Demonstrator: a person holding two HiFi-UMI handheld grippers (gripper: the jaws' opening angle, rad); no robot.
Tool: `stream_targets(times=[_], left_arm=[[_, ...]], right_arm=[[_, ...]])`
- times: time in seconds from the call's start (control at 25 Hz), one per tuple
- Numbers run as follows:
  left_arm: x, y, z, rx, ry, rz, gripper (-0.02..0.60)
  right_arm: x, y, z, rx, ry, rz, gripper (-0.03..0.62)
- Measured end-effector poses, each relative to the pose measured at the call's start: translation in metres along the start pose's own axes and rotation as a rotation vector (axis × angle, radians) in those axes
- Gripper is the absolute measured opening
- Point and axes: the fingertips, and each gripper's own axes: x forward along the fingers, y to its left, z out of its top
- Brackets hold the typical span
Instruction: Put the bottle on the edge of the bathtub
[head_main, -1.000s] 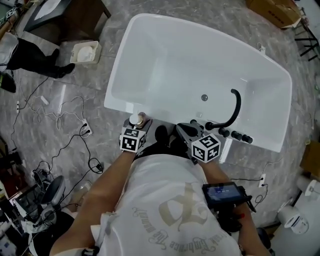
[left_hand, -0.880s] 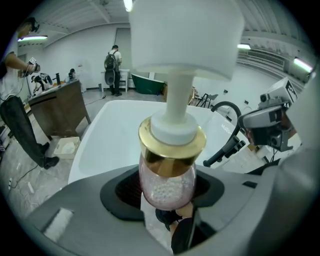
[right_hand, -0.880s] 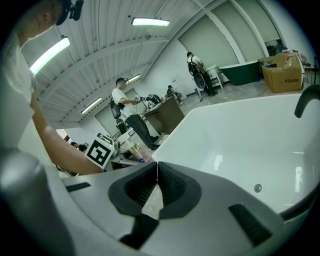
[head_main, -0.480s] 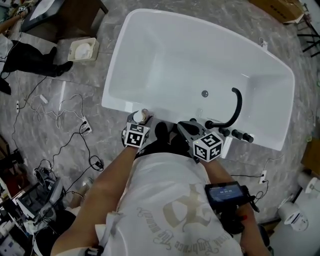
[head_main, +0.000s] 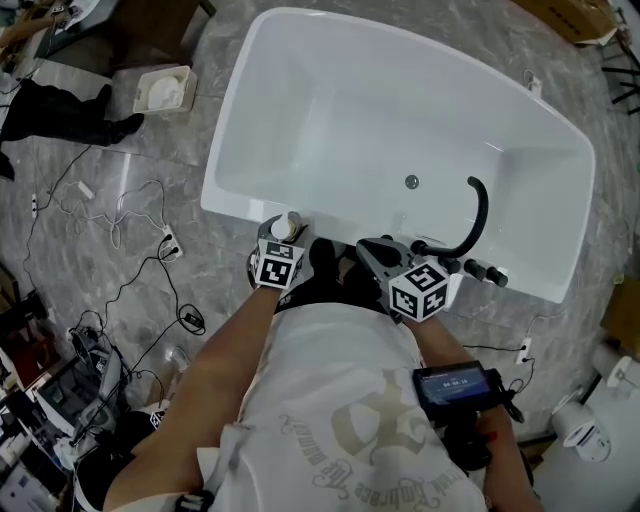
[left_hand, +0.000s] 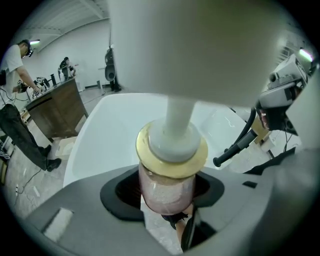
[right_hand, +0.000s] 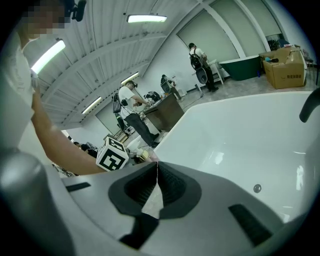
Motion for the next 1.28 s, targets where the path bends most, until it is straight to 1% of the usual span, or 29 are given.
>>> stream_targets(times=[0.36,0.76,1.0,1.16,1.28], left_arm=[[0.004,-0.001,-0.003,0.001,-0.002,0.023,0.224],[0.005,-0.012,-0.009,0.012,-0.002,-0.004,0.233],[0.004,-0.017,-0.009,0.018,-0.012,-0.023,0.236],[-0.003,-0.010,-0.010,0.027,-0.014,-0.022,0.239],[0.002,-0.007,-0.007,0.035,-0.016,-0.017,0.239]], right_arm=[[0.004,-0.002,0.003,0.004,0.006,0.003,0.006],[0.007,0.002,-0.003,0.010,0.018,-0.002,0.006],[-0.001,0.005,-0.006,0.011,0.023,-0.021,0.006],[0.003,0.010,-0.010,0.009,0.029,-0.026,0.006],[0.006,0.007,-0.010,0.006,0.027,-0.020,0.006]])
